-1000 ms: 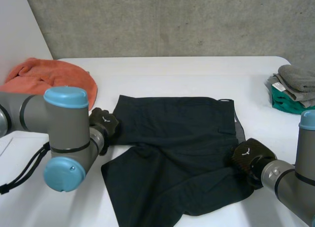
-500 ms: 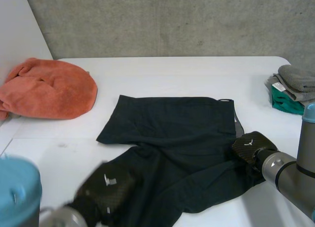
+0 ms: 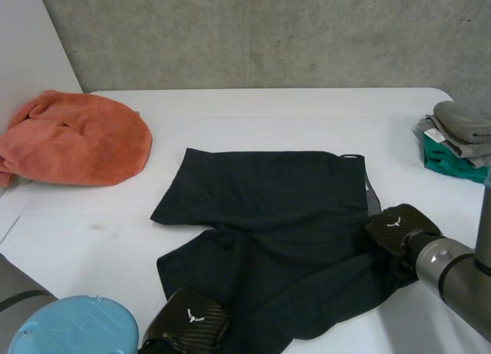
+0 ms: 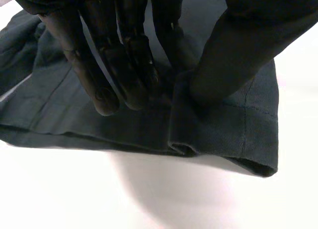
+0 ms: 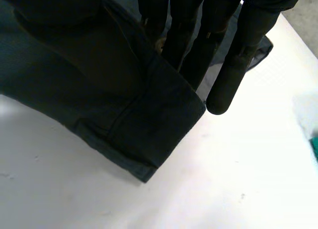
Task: Fold the laundry.
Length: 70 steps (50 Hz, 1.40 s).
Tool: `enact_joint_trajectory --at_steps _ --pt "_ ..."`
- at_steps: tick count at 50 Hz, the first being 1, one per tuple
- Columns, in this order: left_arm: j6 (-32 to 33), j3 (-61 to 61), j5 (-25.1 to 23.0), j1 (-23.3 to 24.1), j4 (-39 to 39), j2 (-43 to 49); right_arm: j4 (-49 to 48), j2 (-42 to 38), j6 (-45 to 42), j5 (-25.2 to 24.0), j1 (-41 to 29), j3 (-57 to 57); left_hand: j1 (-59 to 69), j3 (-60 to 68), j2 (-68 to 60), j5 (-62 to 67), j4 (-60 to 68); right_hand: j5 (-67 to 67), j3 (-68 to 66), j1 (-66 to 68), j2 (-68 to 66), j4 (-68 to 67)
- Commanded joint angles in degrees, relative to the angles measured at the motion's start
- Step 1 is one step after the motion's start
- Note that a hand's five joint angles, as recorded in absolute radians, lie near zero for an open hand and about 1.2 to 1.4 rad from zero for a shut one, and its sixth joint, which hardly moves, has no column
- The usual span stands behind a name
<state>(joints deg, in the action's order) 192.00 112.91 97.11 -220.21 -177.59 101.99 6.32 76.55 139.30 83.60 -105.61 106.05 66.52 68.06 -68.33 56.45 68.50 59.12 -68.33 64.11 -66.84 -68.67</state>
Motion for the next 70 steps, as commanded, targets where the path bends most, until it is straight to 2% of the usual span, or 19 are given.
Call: enact_joint_trajectory --at_steps 1,4,6,10,15,23,28,37,43,44,46,47,48,49,50,52,58,61,70 --pt "2.4 -0.5 -0.8 3.9 12.3 -3.5 14.1 9.0 -16.4 -0.7 0.2 5.1 13.5 11.9 -11.7 13.6 11.5 10.9 -11.7 15.9 -13.2 -11.3" --pt "2.5 -1.2 -1.7 3.3 18.1 -3.6 18.7 11.0 -26.0 -0.6 3.9 7.9 13.5 11.9 -11.7 13.6 11.5 10.9 -11.7 15.9 -13.2 -11.3" --pt "2.7 -2.5 -1.8 2.4 18.5 -3.6 17.9 11.3 -27.4 -0.8 5.3 7.9 13.5 11.9 -11.7 13.6 11.5 10.9 -11.7 15.9 -13.2 -11.3" --pt "3.2 -6.4 -1.8 -2.3 12.5 -3.6 13.8 10.5 -21.5 -1.2 6.1 4.7 13.5 11.9 -11.7 13.6 11.5 10.9 -11.7 15.9 -13.2 -11.3" --pt "6.0 -12.0 -1.9 -7.1 3.7 -0.9 10.1 3.3 -9.9 -3.2 2.4 -2.7 13.5 11.9 -11.7 13.6 11.5 10.9 -11.7 15.9 -13.2 -11.3" --pt "14.4 -26.3 -2.0 -12.6 -11.6 11.5 -0.1 -5.1 2.3 -3.0 0.1 -15.6 13.5 11.9 -11.7 13.6 11.5 10.9 -11.7 15.9 -13.2 -11.3" --pt "16.8 -38.7 -2.1 -15.7 -16.8 21.8 -4.4 -12.9 5.0 0.1 -0.4 -24.0 13.5 11.9 -11.7 13.6 11.5 10.9 -11.7 15.9 -13.2 -11.3" --pt "19.3 -58.8 -3.2 -18.1 -20.2 39.5 -10.9 -31.2 4.6 10.3 -3.8 -44.4 13.5 11.9 -11.7 13.6 11.5 10.9 -11.7 15.9 -13.2 -11.3" --pt "19.9 -68.7 -3.7 -18.2 -23.5 47.7 -14.7 -41.5 5.1 11.0 -4.2 -56.2 13.5 11.9 -11.7 13.6 11.5 10.9 -11.7 15.9 -13.2 -11.3" --pt "19.8 -69.6 -3.7 -18.3 -23.8 48.2 -15.6 -43.5 5.5 11.0 -4.2 -58.9 13.5 11.9 -11.7 13.6 11.5 0.9 -1.7 6.0 -3.2 -1.4" --pt "19.2 -70.3 -4.3 -18.3 -25.3 48.7 -16.4 -45.2 5.3 10.9 -4.2 -61.3 13.5 11.9 -11.7 13.6 11.5 -44.8 44.0 -39.8 42.5 44.4" --pt "19.0 -70.1 -5.0 -18.2 -26.0 48.7 -16.5 -45.9 5.1 11.3 -4.2 -62.4 3.0 1.5 -1.2 3.1 1.0 -59.1 58.3 -54.1 56.8 58.7" --pt "18.8 -69.8 -6.0 -18.0 -26.6 48.6 -16.3 -46.3 5.1 11.5 -4.5 -63.6 -28.7 -30.3 30.5 -28.7 -30.7 -59.1 58.3 -54.1 56.8 58.7" --pt "18.6 -69.3 -6.8 -17.6 -26.8 48.5 -16.2 -46.1 5.3 11.5 -4.9 -63.8 -56.5 -58.1 58.3 -56.4 -58.5 -59.1 58.3 -54.1 56.8 58.7" --pt "18.2 -68.0 -8.4 -17.1 -27.4 48.2 -15.9 -45.6 5.5 11.6 -5.5 -63.7 -40.4 -41.9 42.2 -40.3 -42.4 -59.1 58.3 -54.1 56.8 58.7" --pt "17.8 -66.3 -9.4 -16.3 -27.9 46.6 -14.6 -43.3 6.9 11.8 -5.7 -61.3 -56.0 -57.6 57.8 -55.9 -58.0 -59.1 58.3 -54.1 56.8 58.7" --pt "16.2 -55.5 -9.7 -15.2 -28.1 35.7 -6.8 -28.1 11.8 10.8 -5.7 -49.1 -56.5 -58.1 58.3 -56.4 -58.5 -59.1 58.3 -54.1 56.8 58.7" --pt "14.7 -49.6 -9.6 -15.0 -27.9 30.3 -1.3 -20.3 13.4 7.7 -3.7 -41.2 -56.5 -58.1 58.3 -56.4 -58.5 -59.1 58.3 -54.1 56.8 58.7" --pt "9.7 -37.1 -9.7 -15.1 -27.9 21.6 1.2 -18.2 14.3 -2.6 3.8 -24.4 -56.5 -58.1 58.3 -56.4 -58.5 -52.3 51.5 -47.3 50.0 51.9"
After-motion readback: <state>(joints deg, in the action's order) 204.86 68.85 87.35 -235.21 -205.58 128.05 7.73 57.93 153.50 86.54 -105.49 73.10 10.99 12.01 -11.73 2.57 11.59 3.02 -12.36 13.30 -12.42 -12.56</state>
